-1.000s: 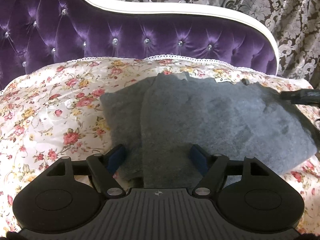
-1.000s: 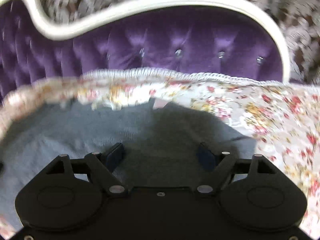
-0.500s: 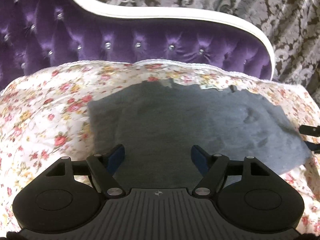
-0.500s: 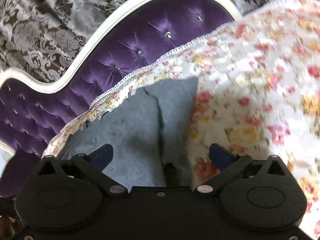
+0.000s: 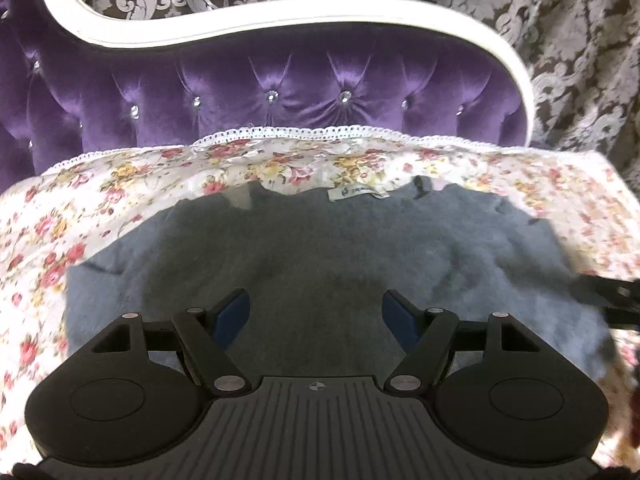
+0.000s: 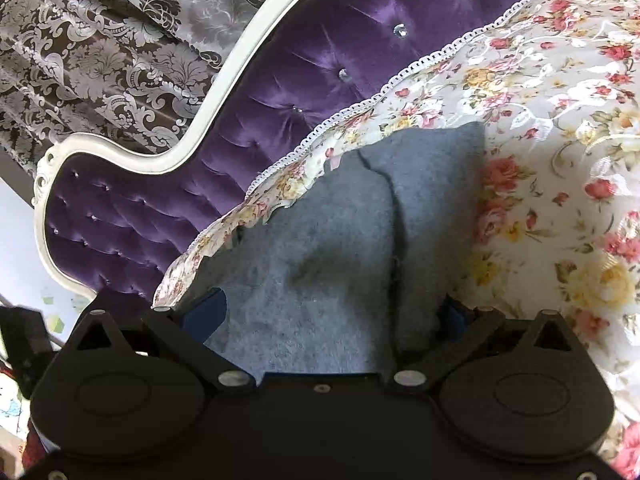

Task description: Fold small clothes

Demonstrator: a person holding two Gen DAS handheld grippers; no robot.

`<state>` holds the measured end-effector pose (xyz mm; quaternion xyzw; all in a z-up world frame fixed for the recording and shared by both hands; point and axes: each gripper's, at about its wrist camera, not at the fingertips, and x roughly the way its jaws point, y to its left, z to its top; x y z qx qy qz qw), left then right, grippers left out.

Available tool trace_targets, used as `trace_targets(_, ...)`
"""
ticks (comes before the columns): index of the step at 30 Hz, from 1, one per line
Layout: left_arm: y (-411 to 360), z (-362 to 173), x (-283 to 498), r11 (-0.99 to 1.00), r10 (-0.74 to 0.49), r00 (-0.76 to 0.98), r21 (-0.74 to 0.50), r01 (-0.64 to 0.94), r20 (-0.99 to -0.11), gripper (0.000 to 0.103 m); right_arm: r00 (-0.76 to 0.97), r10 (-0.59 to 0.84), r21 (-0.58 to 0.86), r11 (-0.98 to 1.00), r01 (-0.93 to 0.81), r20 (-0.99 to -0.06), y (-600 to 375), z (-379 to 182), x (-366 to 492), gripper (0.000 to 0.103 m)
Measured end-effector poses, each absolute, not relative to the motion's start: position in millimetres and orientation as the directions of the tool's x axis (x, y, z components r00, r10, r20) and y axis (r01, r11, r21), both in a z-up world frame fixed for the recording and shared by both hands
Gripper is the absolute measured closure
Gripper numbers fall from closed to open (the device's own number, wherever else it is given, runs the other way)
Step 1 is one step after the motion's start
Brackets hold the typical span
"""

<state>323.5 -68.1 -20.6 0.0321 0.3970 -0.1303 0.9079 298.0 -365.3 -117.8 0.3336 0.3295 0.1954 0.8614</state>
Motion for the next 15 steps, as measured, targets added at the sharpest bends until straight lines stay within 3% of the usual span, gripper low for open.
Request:
trace_targets(5, -80, -41, 343, 0.976, -0.152, 0.603, -0.025, 0.215, -0.783, 0.032, 0.706, 0.561, 0.699, 0.703, -0.131, -0.432, -365, -118, 296, 0.000)
trace_targets(9, -86, -48, 341, 0.976, -0.124, 0.625, 0.019, 0.217, -0.771, 0.028, 0.710, 0.561, 0.708, 0.695, -0.124, -0.426, -366, -119, 296, 0.000)
trace_targets(15, -82, -49, 347, 0.977, -0.141, 0.621, -0.007, 0.213, -0.771, 0.023, 0.720, 0.558, 0.699, 0.701, -0.141, -0.413, -363, -120, 296, 0.000)
